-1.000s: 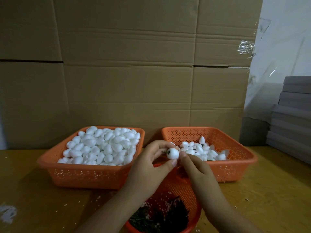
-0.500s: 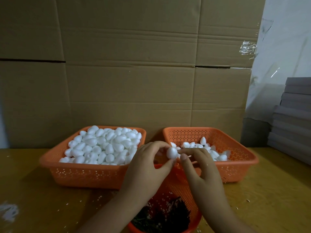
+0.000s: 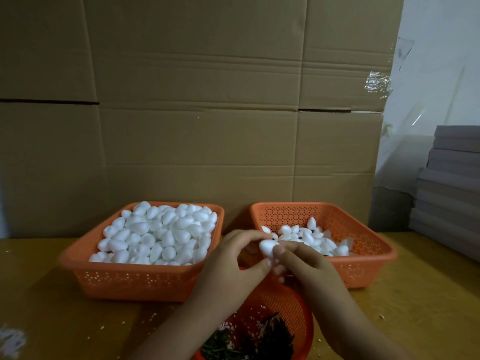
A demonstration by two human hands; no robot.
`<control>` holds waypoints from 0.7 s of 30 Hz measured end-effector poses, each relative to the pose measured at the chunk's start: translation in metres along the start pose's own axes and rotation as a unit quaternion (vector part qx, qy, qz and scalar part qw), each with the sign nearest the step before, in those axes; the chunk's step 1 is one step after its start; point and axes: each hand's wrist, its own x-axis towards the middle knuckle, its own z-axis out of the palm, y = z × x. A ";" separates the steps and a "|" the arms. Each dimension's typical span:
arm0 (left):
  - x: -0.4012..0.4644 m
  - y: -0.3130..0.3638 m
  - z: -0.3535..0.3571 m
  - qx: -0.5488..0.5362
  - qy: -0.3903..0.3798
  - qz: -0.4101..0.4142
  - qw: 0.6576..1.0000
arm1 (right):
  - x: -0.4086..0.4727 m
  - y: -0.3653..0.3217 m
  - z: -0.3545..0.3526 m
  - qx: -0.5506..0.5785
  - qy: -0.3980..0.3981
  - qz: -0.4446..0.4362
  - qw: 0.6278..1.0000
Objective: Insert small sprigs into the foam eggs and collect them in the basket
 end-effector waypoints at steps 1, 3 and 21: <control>0.000 0.000 0.000 0.001 -0.002 -0.003 1.000 | 0.001 -0.001 -0.001 -0.030 0.012 -0.012 0.999; -0.001 0.001 -0.002 0.005 0.002 -0.012 1.000 | 0.003 -0.001 -0.006 -0.105 0.067 -0.046 0.991; 0.003 0.026 -0.016 -0.007 0.059 0.021 0.998 | 0.019 -0.013 -0.041 -0.330 0.213 -0.214 0.894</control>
